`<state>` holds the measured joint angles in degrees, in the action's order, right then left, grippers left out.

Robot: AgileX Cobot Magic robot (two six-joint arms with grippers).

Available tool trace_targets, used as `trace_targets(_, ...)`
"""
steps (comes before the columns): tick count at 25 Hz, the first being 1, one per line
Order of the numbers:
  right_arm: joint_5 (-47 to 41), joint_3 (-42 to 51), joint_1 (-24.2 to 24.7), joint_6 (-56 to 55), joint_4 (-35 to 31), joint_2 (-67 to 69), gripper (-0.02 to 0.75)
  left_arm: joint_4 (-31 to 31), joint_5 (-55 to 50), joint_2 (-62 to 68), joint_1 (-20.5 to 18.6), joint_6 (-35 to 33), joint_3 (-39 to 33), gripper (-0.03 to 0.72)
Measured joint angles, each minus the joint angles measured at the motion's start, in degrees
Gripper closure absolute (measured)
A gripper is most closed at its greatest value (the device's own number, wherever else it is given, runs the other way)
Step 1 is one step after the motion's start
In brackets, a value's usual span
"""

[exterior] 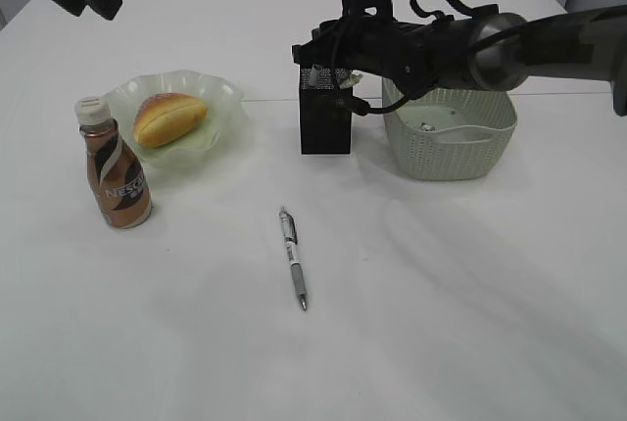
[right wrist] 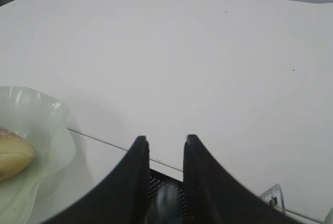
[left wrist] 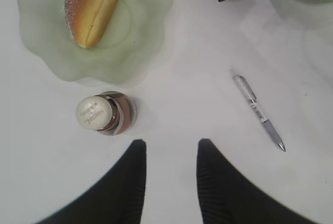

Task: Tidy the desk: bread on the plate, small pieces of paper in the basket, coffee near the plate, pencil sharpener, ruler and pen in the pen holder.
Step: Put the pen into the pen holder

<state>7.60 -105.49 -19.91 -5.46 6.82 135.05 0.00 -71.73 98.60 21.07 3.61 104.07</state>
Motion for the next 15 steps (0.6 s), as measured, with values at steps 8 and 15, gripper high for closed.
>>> trace_targets(8,-0.41,-0.03,0.0,-0.46,0.0,0.0,0.421,0.0,0.0,0.0,0.0,0.0,0.0,0.452)
trace_targets(15,-6.6,-0.03,0.0,-2.62,0.0,-2.79,0.409,0.0,0.0,0.0,0.0,0.0,0.0,0.452)
